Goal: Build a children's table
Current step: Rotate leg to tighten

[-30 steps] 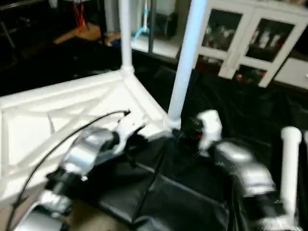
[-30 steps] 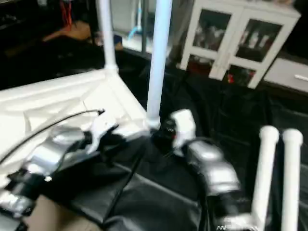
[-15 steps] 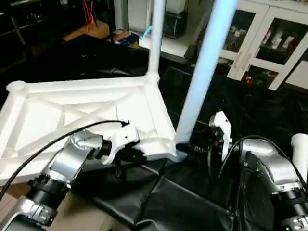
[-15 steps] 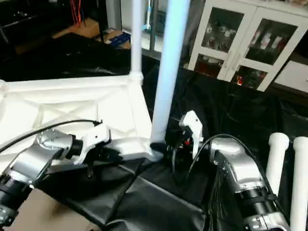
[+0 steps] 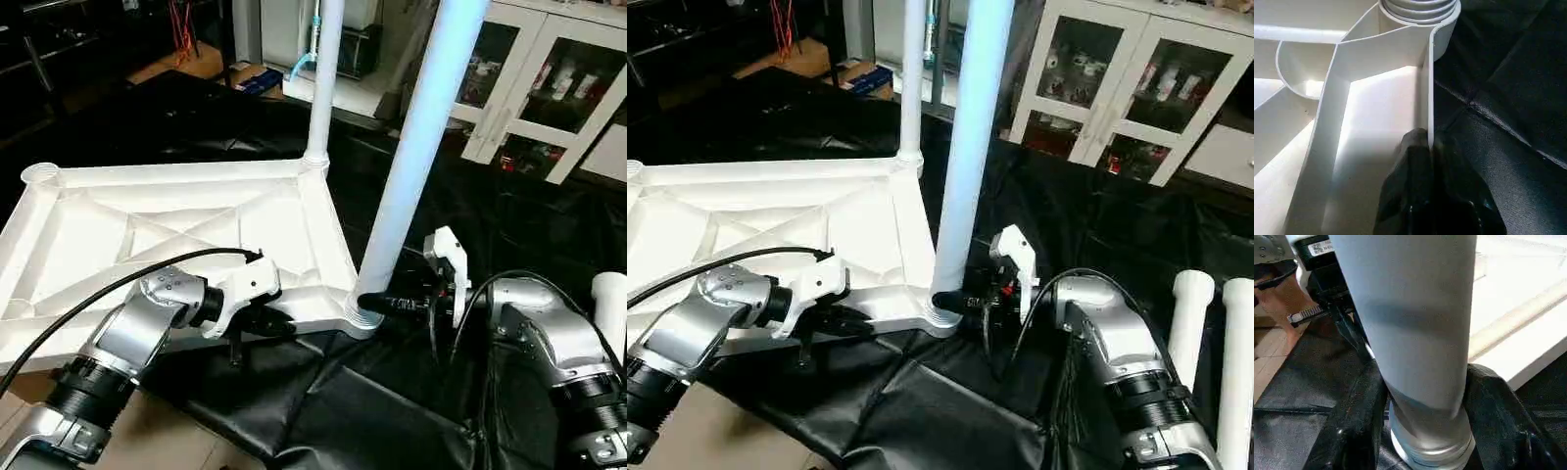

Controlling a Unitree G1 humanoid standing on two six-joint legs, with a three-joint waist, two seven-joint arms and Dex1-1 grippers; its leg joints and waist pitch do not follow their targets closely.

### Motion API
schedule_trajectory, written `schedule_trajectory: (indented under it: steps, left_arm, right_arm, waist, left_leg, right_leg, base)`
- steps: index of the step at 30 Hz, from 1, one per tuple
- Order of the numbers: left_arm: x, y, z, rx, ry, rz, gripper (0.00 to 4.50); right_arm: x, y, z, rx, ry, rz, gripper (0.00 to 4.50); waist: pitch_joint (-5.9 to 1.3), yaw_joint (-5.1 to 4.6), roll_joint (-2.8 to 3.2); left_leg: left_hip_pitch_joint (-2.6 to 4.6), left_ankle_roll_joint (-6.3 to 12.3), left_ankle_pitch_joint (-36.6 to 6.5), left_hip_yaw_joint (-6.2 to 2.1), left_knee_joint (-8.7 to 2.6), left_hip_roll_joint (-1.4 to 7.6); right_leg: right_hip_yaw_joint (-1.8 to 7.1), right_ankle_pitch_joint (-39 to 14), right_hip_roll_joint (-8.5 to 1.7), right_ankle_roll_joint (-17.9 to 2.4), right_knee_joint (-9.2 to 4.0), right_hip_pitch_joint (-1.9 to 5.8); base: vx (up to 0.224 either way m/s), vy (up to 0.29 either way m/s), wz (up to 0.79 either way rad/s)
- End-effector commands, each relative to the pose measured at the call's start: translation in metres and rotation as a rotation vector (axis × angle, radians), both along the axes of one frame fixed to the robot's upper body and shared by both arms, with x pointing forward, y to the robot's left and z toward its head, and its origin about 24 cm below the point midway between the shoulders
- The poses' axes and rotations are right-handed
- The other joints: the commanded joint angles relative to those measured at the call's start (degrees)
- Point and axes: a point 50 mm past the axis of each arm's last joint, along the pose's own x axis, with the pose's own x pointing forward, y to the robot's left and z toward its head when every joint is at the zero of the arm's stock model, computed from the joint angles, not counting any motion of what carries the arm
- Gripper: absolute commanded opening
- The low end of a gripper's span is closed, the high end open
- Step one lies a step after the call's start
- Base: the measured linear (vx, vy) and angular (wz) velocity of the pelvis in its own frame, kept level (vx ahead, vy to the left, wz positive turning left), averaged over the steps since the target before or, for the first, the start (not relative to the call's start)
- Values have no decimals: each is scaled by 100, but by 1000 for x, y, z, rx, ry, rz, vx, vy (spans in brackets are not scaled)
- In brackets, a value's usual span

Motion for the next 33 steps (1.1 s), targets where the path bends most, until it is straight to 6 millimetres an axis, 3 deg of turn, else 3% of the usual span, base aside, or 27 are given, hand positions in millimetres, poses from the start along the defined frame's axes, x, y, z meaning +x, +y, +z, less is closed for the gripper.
schedule_trajectory:
  steps: [1,4,5,6,7,8,9,10,11,14,16,17,18,19,20,21,22,23,24,25,26,27,28,29,30,32,33]
  left_arm:
    - [-3,-8,-7,7,26,-9,0]
    - [8,-13,-9,14,4,123,0]
    - [8,-13,-9,14,4,123,0]
    - [13,-16,-10,26,-15,174,0]
    - [23,-23,-12,38,-51,276,0]
    - [28,-26,-12,38,-65,329,0]
    - [33,-31,-12,38,-82,387,0]
    - [33,-31,-12,38,-82,387,0]
    - [37,-36,-12,39,-101,427,0]
    - [44,-54,-10,29,-144,481,0]
    - [45,-58,-10,28,-152,483,0]
    - [46,-60,-9,25,-155,482,0]
    - [46,-61,-9,23,-154,484,0]
    - [47,-60,-9,26,-155,485,0]
    - [48,-56,-8,29,-159,487,0]
    - [49,-54,-8,33,-161,492,0]
    - [49,-51,-8,36,-166,480,0]
    - [49,-51,-8,36,-166,480,0]
    - [49,-47,-9,47,-167,461,0]
    - [48,-45,-9,46,-168,438,0]
    - [46,-42,-9,44,-171,401,0]
    - [42,-37,-11,57,-158,365,0]
    - [40,-33,-13,67,-149,344,0]
    - [40,-33,-13,67,-149,344,0]
    - [37,-29,-14,77,-134,318,0]
    - [32,-22,-15,81,-124,248,0]
    - [27,-16,-16,95,-99,205,0]
  right_arm:
    - [2,9,-7,-20,2,-30,200]
    - [9,15,-38,-150,38,-307,196]
    - [9,15,-38,-150,38,-307,196]
    - [12,16,-46,-166,68,-446,196]
    - [18,15,-60,-221,111,-730,195]
    - [19,16,-65,-235,127,-847,193]
    - [21,15,-68,-249,124,-968,193]
    - [21,15,-68,-249,124,-968,193]
    - [23,19,-69,-245,119,-1046,193]
    - [29,45,-63,-187,59,-1104,191]
    - [31,54,-60,-144,47,-1097,191]
    - [35,66,-52,-45,46,-1064,191]
    - [36,71,-48,-2,49,-1051,191]
    - [38,77,-39,67,23,-984,191]
    - [38,81,-31,104,-12,-908,191]
    - [37,83,-28,117,-31,-876,226]
    - [37,81,-24,116,-60,-847,247]
    - [37,81,-24,116,-60,-847,261]
    - [36,77,-20,107,-105,-818,261]
    - [36,74,-18,119,-105,-800,268]
    - [35,70,-15,142,-102,-771,282]
    - [32,66,-13,146,-101,-690,296]
    - [29,64,-12,146,-100,-636,296]
    - [29,64,-12,146,-100,-636,310]
    - [26,59,-11,126,-102,-564,310]
    - [22,44,-9,92,-96,-458,310]
    - [18,31,-6,72,-87,-374,310]
  waist:
    - [-292,-6,-15]
    - [-250,-79,-30]
    - [-245,-92,-22]
    - [-243,-142,-56]
    - [-228,-172,-23]
    - [-204,-204,-26]
    - [-203,-253,-14]
    - [-181,-291,4]
    - [-196,-343,37]
    - [-149,-435,139]
    - [-105,-421,184]
    - [-146,-354,208]
    - [-150,-332,104]
    - [-139,-318,64]
    - [-117,-373,-22]
    - [-125,-383,1]
    - [-120,-355,124]
    - [-122,-361,175]
    - [-144,-362,186]
    - [-131,-367,170]
    - [-137,-389,109]
    - [-144,-390,97]
    - [-152,-380,94]
    - [-164,-373,96]
    - [-195,-350,89]
    - [-185,-295,80]
    - [-178,-290,68]
  left_leg:
    - [84,191,-1415,-103,-426,294]
    - [89,-145,-1933,-141,-468,280]
    - [99,-210,-2061,-159,-477,275]
    - [104,-284,-2280,-188,-481,263]
    - [145,-376,-2495,-202,-484,260]
    - [171,-420,-2661,-202,-482,243]
    - [225,-506,-3046,-263,-451,208]
    - [256,-536,-3311,-298,-463,215]
    - [282,-540,-3670,-374,-471,219]
    - [341,-536,-4490,-435,-627,274]
    - [248,-555,-4921,-422,-844,366]
    - [97,-537,-4955,-382,-1020,449]
    - [229,-480,-4735,-271,-901,333]
    - [384,-475,-4512,-244,-693,220]
    - [638,-284,-3818,-245,-176,30]
    - [323,-160,-3116,-322,-269,80]
    - [167,-250,-3247,-430,-500,248]
    - [104,-321,-3571,-479,-654,345]
    - [113,-512,-4044,-512,-782,414]
    - [152,-555,-4148,-502,-771,381]
    - [195,-517,-3991,-463,-668,295]
    - [115,-417,-3608,-458,-618,264]
    - [86,-362,-3392,-457,-606,261]
    - [22,-289,-3044,-450,-610,286]
    - [23,-255,-2704,-414,-596,296]
    - [31,-124,-2332,-346,-572,301]
    - [40,-50,-2320,-315,-569,310]
  right_leg:
    - [188,-1512,-266,-1296,-322,203]
    - [185,-2423,-270,-989,-400,139]
    - [177,-2629,-273,-913,-417,128]
    - [156,-2996,-271,-762,-457,125]
    - [162,-3242,-268,-649,-507,54]
    - [146,-3434,-246,-580,-543,8]
    - [64,-3948,-250,-370,-625,-23]
    - [3,-4143,-234,-268,-667,-29]
    - [-107,-4090,-222,-156,-710,34]
    - [-291,-3372,-153,-245,-768,98]
    - [-373,-2934,-94,-333,-564,278]
    - [-252,-2302,-134,-431,-129,482]
    - [-161,-2628,-160,-434,-356,268]
    - [-157,-3366,-246,-366,-635,62]
    - [-364,-4767,-437,-17,-1120,-171]
    - [-447,-4968,-548,191,-1092,202]
    - [-472,-4221,-493,135,-873,400]
    - [-469,-3685,-422,17,-737,491]
    - [-387,-2600,-346,-265,-540,465]
    - [-364,-2452,-351,-382,-555,384]
    - [-314,-2735,-435,-493,-654,297]
    - [-287,-3079,-508,-489,-686,330]
    - [-271,-3111,-523,-484,-695,356]
    - [-228,-2886,-529,-552,-648,378]
    - [-187,-2500,-508,-696,-597,340]
    - [-128,-2054,-469,-902,-541,312]
    - [-115,-2176,-452,-939,-531,294]
  base:
    - [0,0,0]
    - [0,0,0]
    - [0,0,0]
    - [0,0,0]
    - [0,0,0]
    - [0,0,0]
    - [-78,9,-4]
    - [-82,35,-8]
    - [-82,35,-8]
    - [-16,17,-1]
    - [0,0,0]
    - [0,0,0]
    - [0,0,0]
    - [0,0,0]
    - [0,0,0]
    - [0,0,0]
    - [79,49,-18]
    - [79,49,-18]
    - [50,35,-4]
    - [0,0,0]
    - [0,0,0]
    - [0,0,0]
    - [0,0,0]
    - [0,0,0]
    - [0,0,0]
    - [0,0,0]
    - [0,0,0]
